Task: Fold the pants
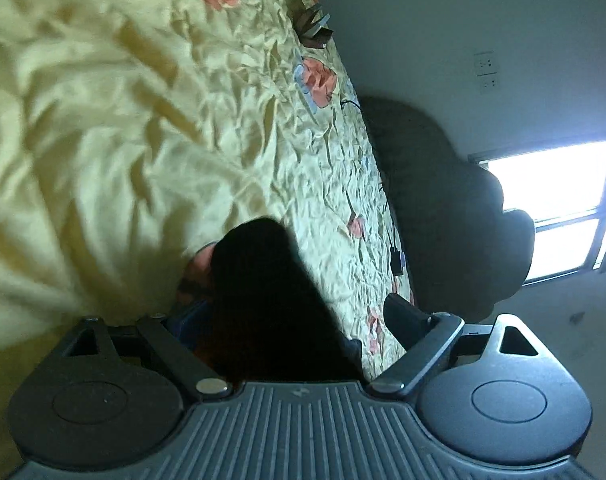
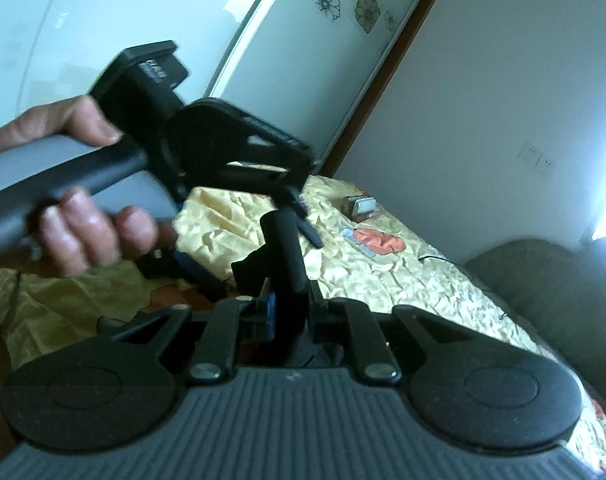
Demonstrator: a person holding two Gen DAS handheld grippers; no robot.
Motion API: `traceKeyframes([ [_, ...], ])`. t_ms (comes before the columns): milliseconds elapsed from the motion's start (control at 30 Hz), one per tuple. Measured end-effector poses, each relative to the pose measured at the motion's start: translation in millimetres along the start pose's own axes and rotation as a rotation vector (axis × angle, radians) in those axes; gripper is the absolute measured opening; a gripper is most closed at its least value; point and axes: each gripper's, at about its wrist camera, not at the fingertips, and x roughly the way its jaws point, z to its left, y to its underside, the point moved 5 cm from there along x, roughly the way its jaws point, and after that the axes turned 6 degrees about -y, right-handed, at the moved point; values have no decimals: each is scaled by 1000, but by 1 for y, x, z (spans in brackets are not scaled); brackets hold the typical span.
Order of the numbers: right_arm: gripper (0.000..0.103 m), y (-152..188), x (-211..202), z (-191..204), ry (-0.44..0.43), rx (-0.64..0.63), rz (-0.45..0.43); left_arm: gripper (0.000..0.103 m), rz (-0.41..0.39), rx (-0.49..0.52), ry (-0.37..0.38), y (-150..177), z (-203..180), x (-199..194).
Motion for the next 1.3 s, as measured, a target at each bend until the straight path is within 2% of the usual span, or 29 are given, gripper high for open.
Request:
traceKeyframes([
  [100, 13, 7, -2, 13, -30, -41, 11, 91, 12, 5, -27, -8, -4, 14],
  [200, 13, 10, -6, 22, -12, -78, 2, 88, 16, 42, -57, -11, -8, 22],
  [233, 13, 10, -8, 23, -13, -69, 2, 75, 7, 68, -71, -9, -10, 21],
  [333, 13, 9, -13, 17, -6, -42, -3, 44, 21, 172, -110, -1, -20, 20],
  [433, 13, 10, -16, 11, -2, -9, -10, 28, 3, 214, -133, 4, -28, 13],
  [533, 13, 13, -19, 7, -5, 16, -15, 21, -26, 276, -149, 11, -45, 9],
  [633, 13, 15, -26, 1, 0, 50, -26, 20, -54, 328, -177, 21, -66, 9],
  [767, 13, 21, -41, -16, 14, 126, -44, 19, -59, 366, -148, 36, -95, 15],
  [933, 13, 34, -66, -44, 20, 252, -63, 19, -24, 395, -113, 61, -126, 31],
  [1133, 13, 59, -102, -85, 82, 395, -96, 19, -15, 565, -128, 110, -184, 57],
  [1300, 13, 94, -133, -119, 146, 541, -100, 19, 50, 652, -116, 155, -223, 101],
])
